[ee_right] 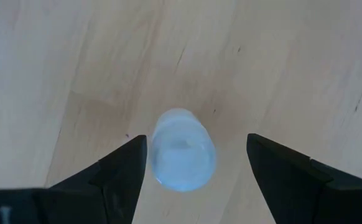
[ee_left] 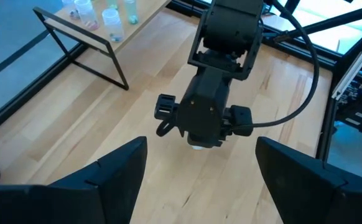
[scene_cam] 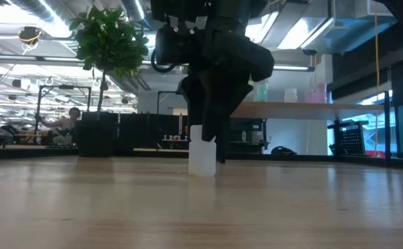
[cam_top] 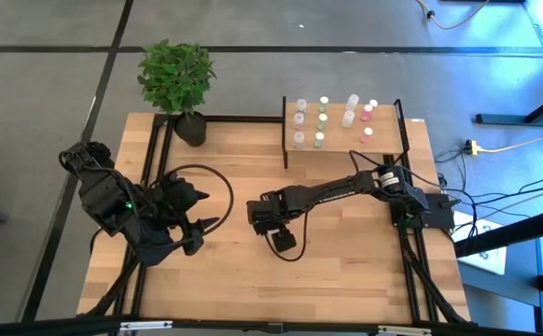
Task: Pick and place medicine bottles onto shelf by color
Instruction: Put the white pill bottle aligned with the other white pill bottles on the shelf
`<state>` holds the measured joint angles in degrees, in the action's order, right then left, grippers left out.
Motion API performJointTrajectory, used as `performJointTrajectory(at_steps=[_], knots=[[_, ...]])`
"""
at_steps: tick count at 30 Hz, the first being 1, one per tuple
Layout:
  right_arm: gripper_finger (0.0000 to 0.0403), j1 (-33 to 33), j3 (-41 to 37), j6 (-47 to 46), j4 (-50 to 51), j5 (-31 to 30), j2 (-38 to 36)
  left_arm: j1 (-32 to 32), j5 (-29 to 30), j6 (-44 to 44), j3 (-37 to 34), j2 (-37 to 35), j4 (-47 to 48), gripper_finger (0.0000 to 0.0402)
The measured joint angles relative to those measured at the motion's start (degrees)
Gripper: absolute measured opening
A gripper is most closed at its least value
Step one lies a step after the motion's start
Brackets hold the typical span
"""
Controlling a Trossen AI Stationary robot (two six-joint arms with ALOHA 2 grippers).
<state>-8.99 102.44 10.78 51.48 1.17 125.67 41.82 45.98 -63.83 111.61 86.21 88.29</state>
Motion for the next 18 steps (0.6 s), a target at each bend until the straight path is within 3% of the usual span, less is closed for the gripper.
performJointTrajectory(at_steps=[18], knots=[[0.0278, 0.09, 0.02, -5.44, -1.15, -0.04, 1.28, 0.0, -0.28, 0.0, 0.0, 0.02, 0.0, 0.0295]])
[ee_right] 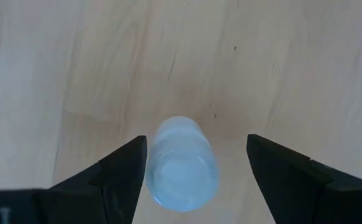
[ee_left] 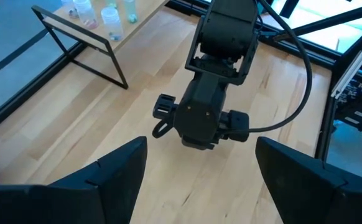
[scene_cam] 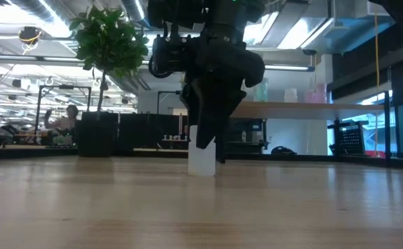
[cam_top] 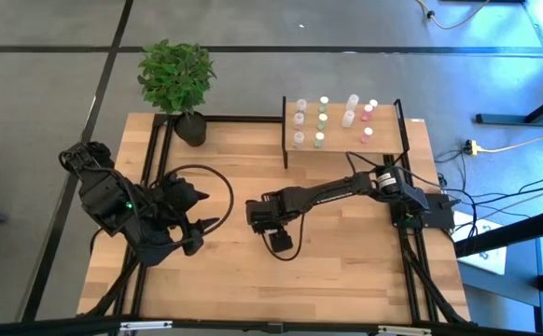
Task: Pick and place medicine bottles onto shelf by color
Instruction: Put the white pill bottle aligned with the other white pill bottles on the shelf
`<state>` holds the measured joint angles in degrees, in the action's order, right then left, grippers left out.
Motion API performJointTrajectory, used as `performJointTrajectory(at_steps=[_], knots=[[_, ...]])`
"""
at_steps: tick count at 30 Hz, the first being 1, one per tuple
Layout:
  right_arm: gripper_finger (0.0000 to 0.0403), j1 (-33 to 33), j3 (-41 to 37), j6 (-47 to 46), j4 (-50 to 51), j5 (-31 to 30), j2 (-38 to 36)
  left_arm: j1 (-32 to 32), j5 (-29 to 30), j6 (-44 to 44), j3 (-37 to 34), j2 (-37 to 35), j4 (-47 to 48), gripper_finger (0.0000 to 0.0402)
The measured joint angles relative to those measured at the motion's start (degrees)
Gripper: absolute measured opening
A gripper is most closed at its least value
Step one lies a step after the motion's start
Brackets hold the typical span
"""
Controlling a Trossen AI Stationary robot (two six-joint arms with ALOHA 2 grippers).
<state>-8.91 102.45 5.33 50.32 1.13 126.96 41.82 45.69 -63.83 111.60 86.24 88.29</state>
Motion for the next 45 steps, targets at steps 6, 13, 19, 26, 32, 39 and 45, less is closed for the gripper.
performJointTrajectory(at_steps=[6, 13, 19, 26, 32, 39, 45], knots=[[0.0278, 0.0, 0.0, -2.82, 0.27, 0.6, 0.0, 0.0, -0.15, -0.02, -0.01, 0.0, -0.02, 0.0295], [0.0257, 0.0, 0.0, -5.35, 0.25, 1.96, 0.0, 0.0, -0.15, 0.0, 0.01, 0.0, 0.0, 0.0295], [0.0218, 0.0, 0.0, -6.81, 0.2, 2.01, 0.0, 0.0, -0.15, -0.02, -0.01, 0.0, -0.02, 0.0295], [0.0163, 0.0, 0.0, -7.63, 0.2, 2.07, -0.01, 0.0, -0.13, -0.02, -0.01, 0.0, 0.0, 0.0295], [0.0143, -0.04, 0.02, -9.81, 0.15, 2.8, -0.09, 0.0, -0.15, -0.02, 0.01, 0.0, -0.02, 0.0295], [0.0152, -0.15, 0.02, -15.61, 1.2, 3.71, -0.51, 0.0, -0.13, -0.02, -0.01, 0.0, -0.02, 0.0295], [0.0146, -0.77, 0.11, -19.73, 1.75, 6.55, -2.81, 0.0, -0.13, -0.02, -0.01, 0.0, -0.04, 0.0295]])
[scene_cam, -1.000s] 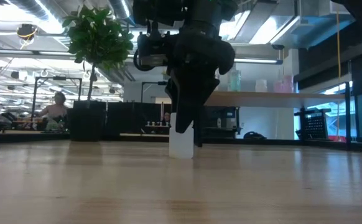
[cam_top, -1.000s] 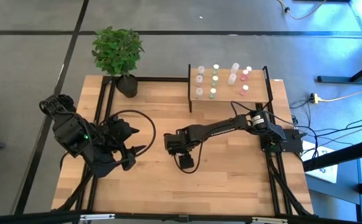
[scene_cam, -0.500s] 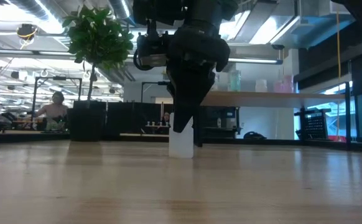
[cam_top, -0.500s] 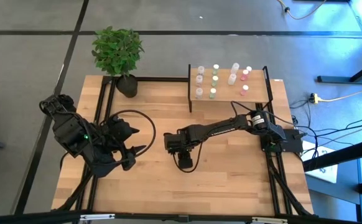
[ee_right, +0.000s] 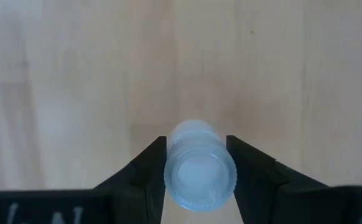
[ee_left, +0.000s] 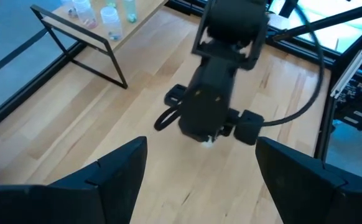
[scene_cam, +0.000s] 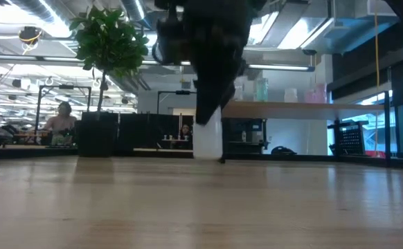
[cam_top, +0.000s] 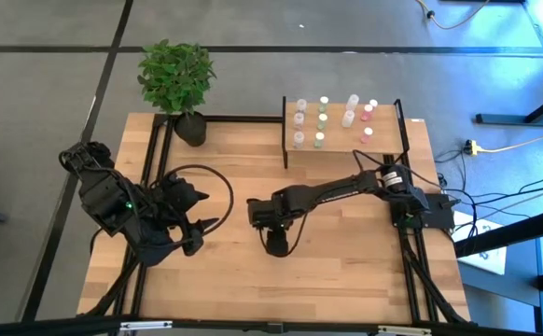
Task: Pick and place medicine bottles onto shelf by color
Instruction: Put the white pill bottle aligned with the other white pill bottles on the shelf
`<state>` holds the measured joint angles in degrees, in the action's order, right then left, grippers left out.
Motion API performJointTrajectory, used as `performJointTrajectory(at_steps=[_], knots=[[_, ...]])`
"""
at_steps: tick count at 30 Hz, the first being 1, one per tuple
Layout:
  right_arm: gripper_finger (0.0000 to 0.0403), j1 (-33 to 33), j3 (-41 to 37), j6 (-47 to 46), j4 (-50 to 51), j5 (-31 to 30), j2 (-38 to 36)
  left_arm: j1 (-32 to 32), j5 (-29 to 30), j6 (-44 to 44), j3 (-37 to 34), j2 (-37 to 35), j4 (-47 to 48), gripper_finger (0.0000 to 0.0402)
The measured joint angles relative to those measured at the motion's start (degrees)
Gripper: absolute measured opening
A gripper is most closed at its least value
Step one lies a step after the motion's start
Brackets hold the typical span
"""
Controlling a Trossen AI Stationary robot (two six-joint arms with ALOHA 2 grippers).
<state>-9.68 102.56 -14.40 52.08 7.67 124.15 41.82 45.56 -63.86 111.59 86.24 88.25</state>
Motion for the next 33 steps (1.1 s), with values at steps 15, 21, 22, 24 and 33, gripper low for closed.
performJointTrajectory(at_steps=[15, 21, 22, 24, 33], knots=[[0.0153, -4.88, 0.0, -14.79, 6.58, -9.64, -16.14, 0.0, 0.2, 0.0, -3.41, 0.0, -0.84, 0.0295], [0.0153, -4.78, 0.0, -23.08, 12.66, -17.43, -24.32, -0.07, 3.87, 0.01, -3.39, 0.0, -0.95, 0.0295], [0.0153, -4.68, 0.0, -24.3, 14.02, -19.34, -25.45, -0.07, 4.87, 0.0, -3.39, 0.0, -0.92, 0.0295], [0.0153, -4.41, 0.0, -26.33, 17.81, -22.93, -27.63, -0.07, 6.9, 0.02, -3.39, 0.0, -0.94, 0.0295], [0.0154, 1.88, 0.0, -33.66, 31.13, -27.54, -34.86, -1.29, 9.14, 0.02, -3.39, 0.0, -0.92, 0.0295]])
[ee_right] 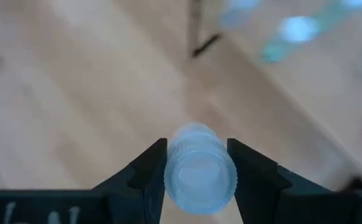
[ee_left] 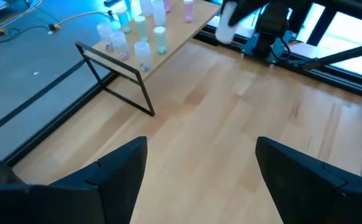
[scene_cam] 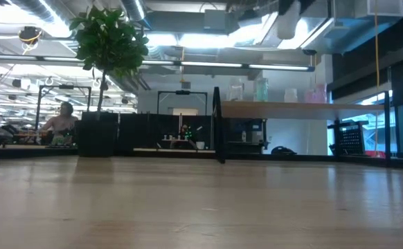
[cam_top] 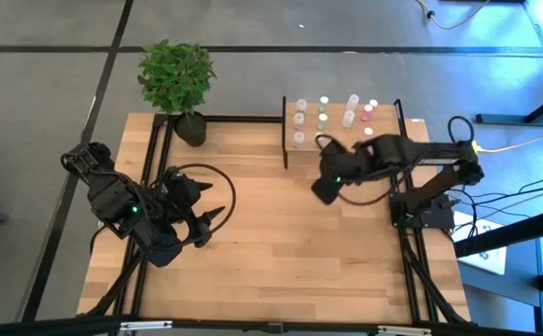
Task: Pick and place medicine bottles onto shelf by color
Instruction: Put the white pill bottle aligned with the other white pill bottles on the shelf
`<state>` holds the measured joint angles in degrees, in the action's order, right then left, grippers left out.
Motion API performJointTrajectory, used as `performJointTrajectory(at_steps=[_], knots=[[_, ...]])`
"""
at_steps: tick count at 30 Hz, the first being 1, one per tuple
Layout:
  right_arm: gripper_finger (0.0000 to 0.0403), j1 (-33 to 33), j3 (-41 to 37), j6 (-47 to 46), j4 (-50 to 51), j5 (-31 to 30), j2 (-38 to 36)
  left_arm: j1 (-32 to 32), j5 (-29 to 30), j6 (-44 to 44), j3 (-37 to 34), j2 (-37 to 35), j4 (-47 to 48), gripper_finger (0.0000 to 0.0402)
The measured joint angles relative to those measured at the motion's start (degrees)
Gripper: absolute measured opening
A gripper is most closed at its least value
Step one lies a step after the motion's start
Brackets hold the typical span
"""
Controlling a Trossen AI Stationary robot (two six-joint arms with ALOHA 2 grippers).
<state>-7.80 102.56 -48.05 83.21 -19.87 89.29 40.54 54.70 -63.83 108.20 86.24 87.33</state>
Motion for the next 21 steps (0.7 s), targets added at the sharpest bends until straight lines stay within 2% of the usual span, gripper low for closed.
performJointTrajectory(at_steps=[6, 14, 21], knots=[[0.0154, 5.65, 0.0, 0.71, 6.75, -4.23, -2.7, -0.94, -0.06, 0.0, 0.0, 0.0, 0.0, 0.0295], [0.0154, 13.26, -1.03, 8.2, 6.2, -4.59, -2.91, -0.88, -0.15, 1.46, 0.0, 0.0, -2.15, 0.0295], [0.0154, 16.67, -8.36, 9.49, 5.8, -3.58, -3.16, -0.9, -0.2, 1.49, 0.0, 0.0, -2.58, 0.0295]])
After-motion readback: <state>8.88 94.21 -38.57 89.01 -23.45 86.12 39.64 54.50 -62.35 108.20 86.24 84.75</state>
